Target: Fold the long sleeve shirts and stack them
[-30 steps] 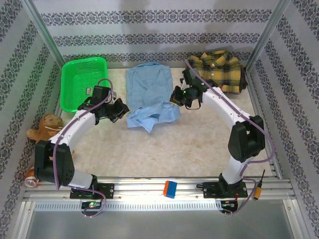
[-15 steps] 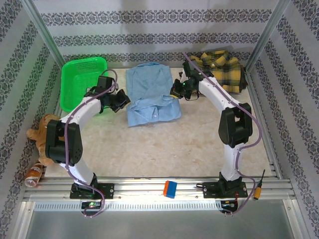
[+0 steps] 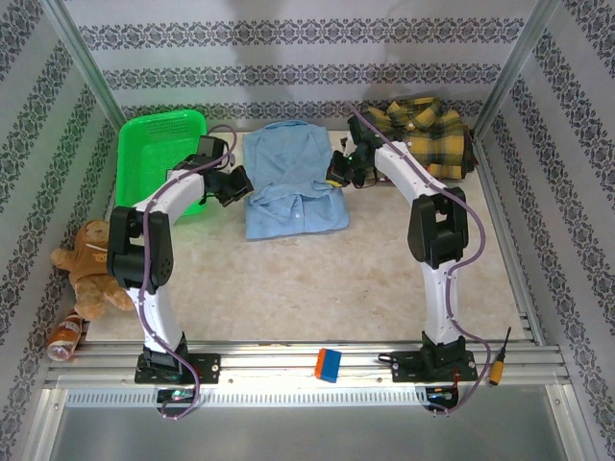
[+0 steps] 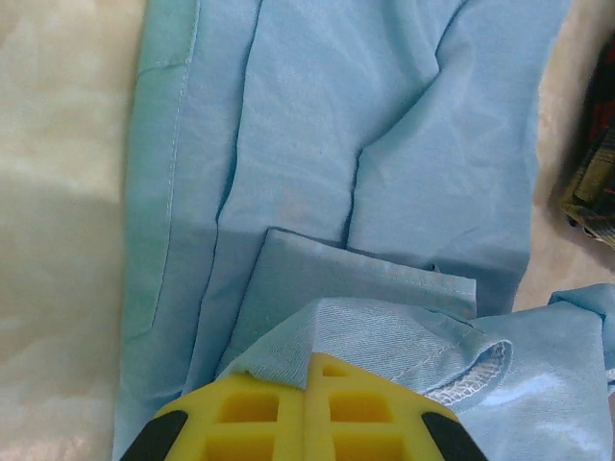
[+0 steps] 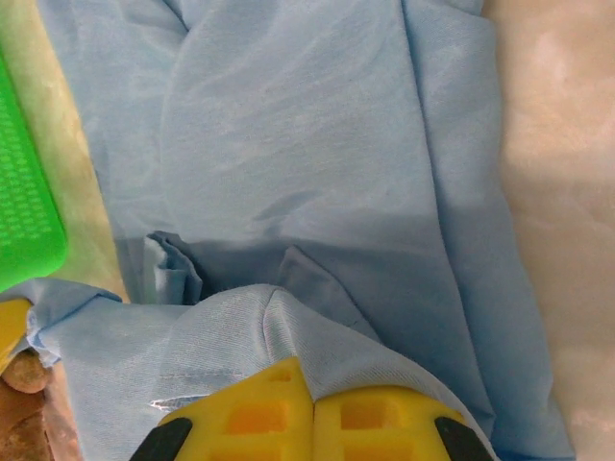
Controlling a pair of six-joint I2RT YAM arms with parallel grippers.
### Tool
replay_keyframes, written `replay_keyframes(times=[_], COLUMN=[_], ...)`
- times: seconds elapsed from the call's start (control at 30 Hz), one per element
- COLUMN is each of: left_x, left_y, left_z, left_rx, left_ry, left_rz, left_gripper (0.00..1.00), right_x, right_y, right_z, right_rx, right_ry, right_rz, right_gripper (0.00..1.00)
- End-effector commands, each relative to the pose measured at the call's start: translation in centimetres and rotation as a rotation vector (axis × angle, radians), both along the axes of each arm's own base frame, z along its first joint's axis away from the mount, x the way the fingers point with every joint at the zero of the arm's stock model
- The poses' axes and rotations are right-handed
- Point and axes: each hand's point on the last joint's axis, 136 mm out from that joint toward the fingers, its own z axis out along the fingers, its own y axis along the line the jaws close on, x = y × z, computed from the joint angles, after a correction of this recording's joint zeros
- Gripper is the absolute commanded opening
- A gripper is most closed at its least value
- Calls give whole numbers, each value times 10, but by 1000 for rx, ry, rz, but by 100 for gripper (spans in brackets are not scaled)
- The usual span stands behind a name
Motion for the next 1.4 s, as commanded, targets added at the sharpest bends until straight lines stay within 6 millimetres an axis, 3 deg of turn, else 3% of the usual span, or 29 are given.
replay_keyframes(times=[0.0, 0.3, 0.4, 0.43, 0.47, 0.53, 0.67, 0.77, 0.9, 0.97, 1.07, 1.17, 1.27, 1.37], left_x=[12, 44, 57, 60, 64, 70, 68, 50, 9, -14, -51, -82, -98, -102], left_y=[17, 29, 24, 25, 25, 23, 19, 24, 35, 35, 30, 13, -6, -24], left_z=[-2, -26, -25, -20, -11, 16, 76, 114, 140, 139, 121, 86, 52, 25], left_rx=[67, 99, 64, 60, 49, 14, -45, -42, -2, 10, 33, 28, 16, -3], left_ry=[-15, -32, -49, -55, -72, -130, -218, -268, -294, -275, -209, -121, -44, 7], left_rz=[4, 37, 50, 63, 76, 97, 120, 137, 163, 144, 106, 62, 24, 10], left_gripper=[0, 2, 23, 28, 36, 53, 69, 74, 79, 79, 72, 46, 20, 13], right_x=[9, 35, 43, 45, 47, 51, 52, 39, 6, -15, -45, -69, -86, -95], right_y=[-2, 0, -6, -5, -2, 1, -10, -20, -36, -36, -27, -6, 23, 39], right_z=[-3, -41, -49, -45, -38, -12, 60, 110, 130, 124, 100, 73, 50, 27], right_rx=[-16, -62, -79, -66, -52, -52, -98, -106, -127, -95, -30, 29, 83, 47], right_ry=[-16, -14, -12, -22, -39, -108, -283, -388, -417, -396, -326, -280, -225, -168], right_rz=[33, 71, 40, 33, 32, 39, 20, 9, -8, -5, 8, 44, 93, 105], right_gripper=[0, 1, 10, 17, 27, 38, 59, 67, 71, 70, 61, 42, 23, 14])
